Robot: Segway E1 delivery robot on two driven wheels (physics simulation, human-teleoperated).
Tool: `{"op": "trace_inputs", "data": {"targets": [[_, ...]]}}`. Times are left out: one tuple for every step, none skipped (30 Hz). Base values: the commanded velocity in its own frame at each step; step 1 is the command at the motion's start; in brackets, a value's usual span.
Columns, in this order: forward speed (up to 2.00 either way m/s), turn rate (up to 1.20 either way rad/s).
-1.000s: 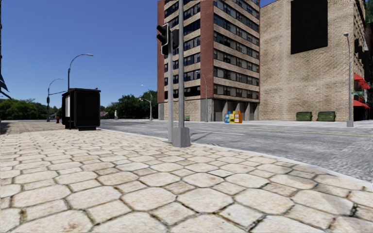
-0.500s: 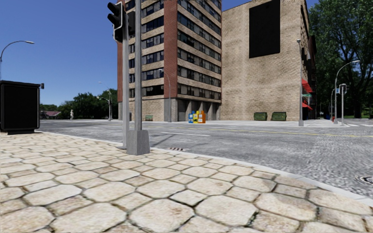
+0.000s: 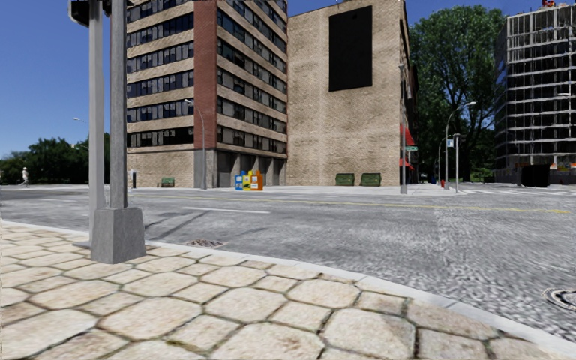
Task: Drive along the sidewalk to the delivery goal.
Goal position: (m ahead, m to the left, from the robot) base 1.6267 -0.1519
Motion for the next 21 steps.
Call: {"op": "trace_inputs", "data": {"targets": [[1.65, -0.52], [1.65, -0.52], [1.65, -0.52], [1.65, -0.52], [1.59, -0.52], [1.54, -0.52], [1.54, -0.52], [1.48, -0.52], [1.45, -0.52], [1.45, -0.52], [1.45, -0.56], [1.45, -0.56], [1.45, -0.6], [1.44, -0.62], [1.44, -0.62], [1.44, -0.62], [1.44, -0.62], [1.43, -0.62], [1.37, -0.62], [1.37, -0.62], [1.31, -0.62]]}}
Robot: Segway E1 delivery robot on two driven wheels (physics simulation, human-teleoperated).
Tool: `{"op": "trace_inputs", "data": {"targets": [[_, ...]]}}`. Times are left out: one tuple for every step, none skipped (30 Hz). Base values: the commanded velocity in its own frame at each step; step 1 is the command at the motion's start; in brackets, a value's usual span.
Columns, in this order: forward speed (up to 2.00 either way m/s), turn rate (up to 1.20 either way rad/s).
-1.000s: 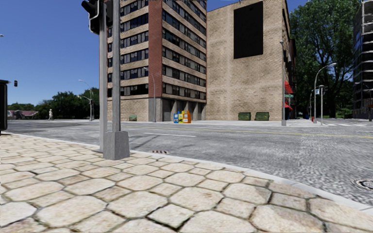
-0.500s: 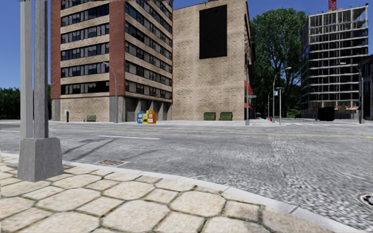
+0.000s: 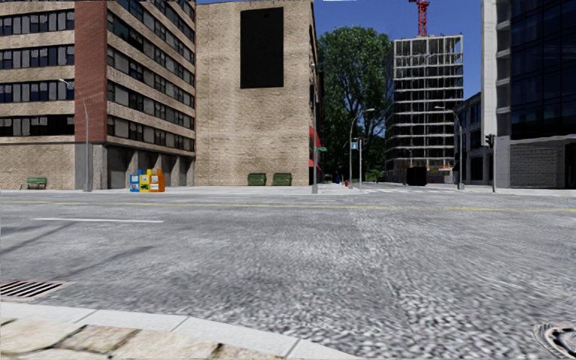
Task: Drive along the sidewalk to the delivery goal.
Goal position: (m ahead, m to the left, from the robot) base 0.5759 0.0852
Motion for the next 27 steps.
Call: {"op": "trace_inputs", "data": {"targets": [[1.27, -0.62], [1.18, -0.62], [1.18, -0.62], [1.13, -0.62], [1.09, -0.62], [0.0, -0.19], [0.0, -0.19], [0.0, 0.0], [0.0, 0.0], [0.0, 0.0], [0.0, 0.0], [0.0, 0.0], [0.0, 0.0], [0.0, 0.0], [0.0, 0.0], [0.0, 0.0], [0.0, 0.0], [0.0, 0.0], [0.0, 0.0], [0.0, 0.0], [0.0, 0.0], [0.0, 0.0], [0.0, 0.0], [0.0, 0.0], [0.0, 0.0], [0.0, 0.0], [0.0, 0.0]]}}
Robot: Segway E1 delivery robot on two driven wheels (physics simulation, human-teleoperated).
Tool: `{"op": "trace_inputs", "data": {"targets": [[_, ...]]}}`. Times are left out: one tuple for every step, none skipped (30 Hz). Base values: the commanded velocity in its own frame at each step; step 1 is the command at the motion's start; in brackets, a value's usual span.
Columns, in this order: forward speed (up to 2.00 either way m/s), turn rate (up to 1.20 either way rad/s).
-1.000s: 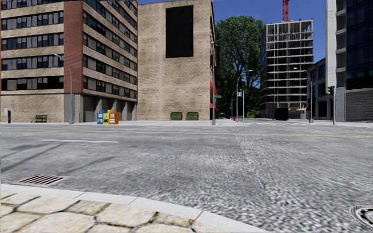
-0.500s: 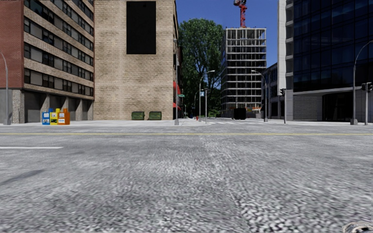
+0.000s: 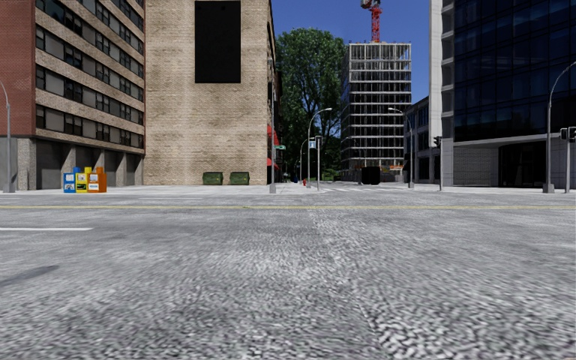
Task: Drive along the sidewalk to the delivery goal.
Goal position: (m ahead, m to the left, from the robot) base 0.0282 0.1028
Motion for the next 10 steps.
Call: {"op": "trace_inputs", "data": {"targets": [[0.0, 0.0], [0.0, 0.0], [0.0, 0.0], [0.0, 0.0], [0.0, 0.0], [0.0, 0.0], [0.0, 0.0], [0.0, 0.0], [0.0, 0.0], [0.0, 0.0]]}}
